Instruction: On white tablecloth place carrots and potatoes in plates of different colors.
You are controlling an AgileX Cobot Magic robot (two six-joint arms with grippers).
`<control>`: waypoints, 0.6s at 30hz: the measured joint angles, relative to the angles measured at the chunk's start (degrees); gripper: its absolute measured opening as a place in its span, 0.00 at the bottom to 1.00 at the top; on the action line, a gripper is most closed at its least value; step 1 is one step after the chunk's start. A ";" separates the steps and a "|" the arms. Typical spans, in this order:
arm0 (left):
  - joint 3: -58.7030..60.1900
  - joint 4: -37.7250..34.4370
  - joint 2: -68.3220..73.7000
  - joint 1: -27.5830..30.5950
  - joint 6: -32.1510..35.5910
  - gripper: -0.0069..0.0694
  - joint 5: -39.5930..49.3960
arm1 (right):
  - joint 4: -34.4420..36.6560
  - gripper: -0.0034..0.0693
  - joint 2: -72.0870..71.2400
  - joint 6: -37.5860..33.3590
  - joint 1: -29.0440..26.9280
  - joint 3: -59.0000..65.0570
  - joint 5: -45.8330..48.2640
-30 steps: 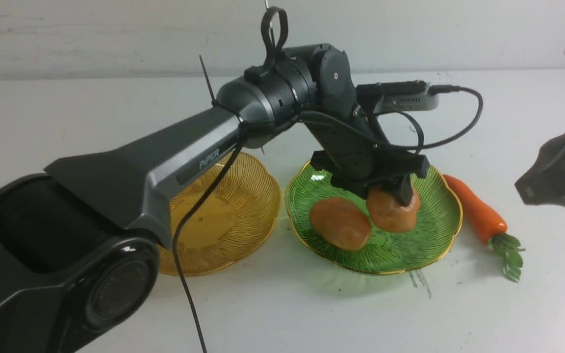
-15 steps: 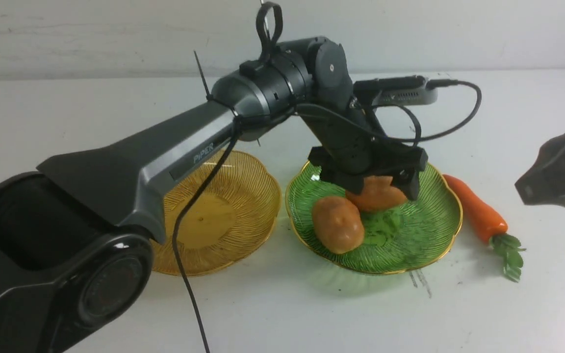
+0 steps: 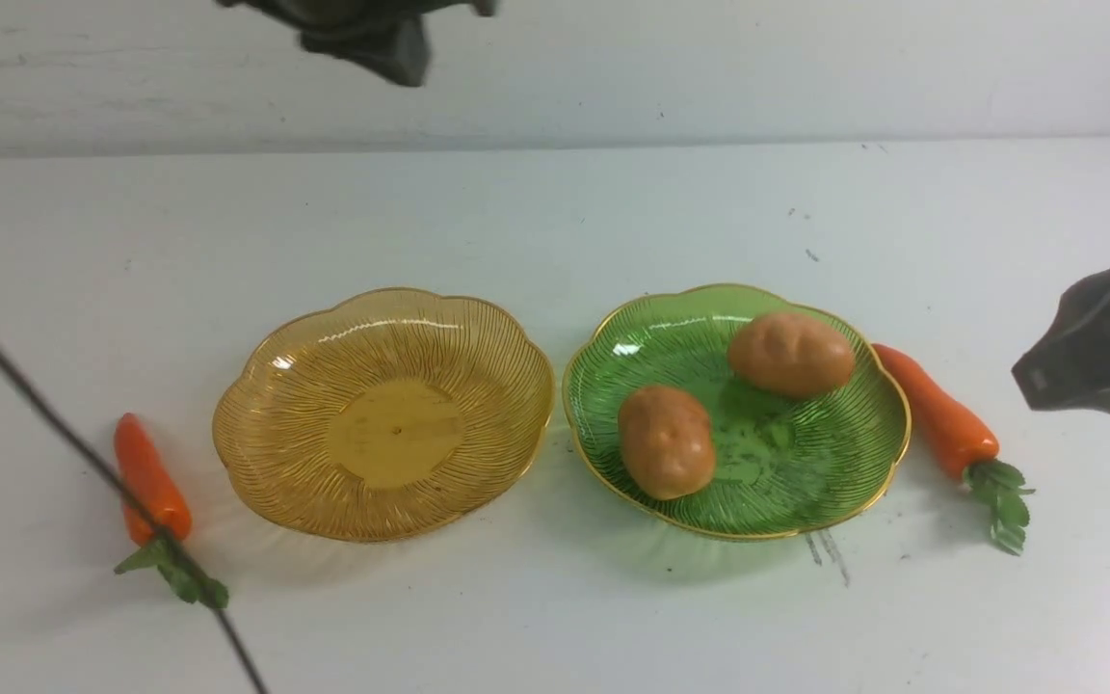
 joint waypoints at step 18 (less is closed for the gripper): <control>31.14 -1.05 -4.69 22.84 -1.35 0.17 -0.11 | 0.43 0.38 0.00 -0.19 0.00 0.00 -0.20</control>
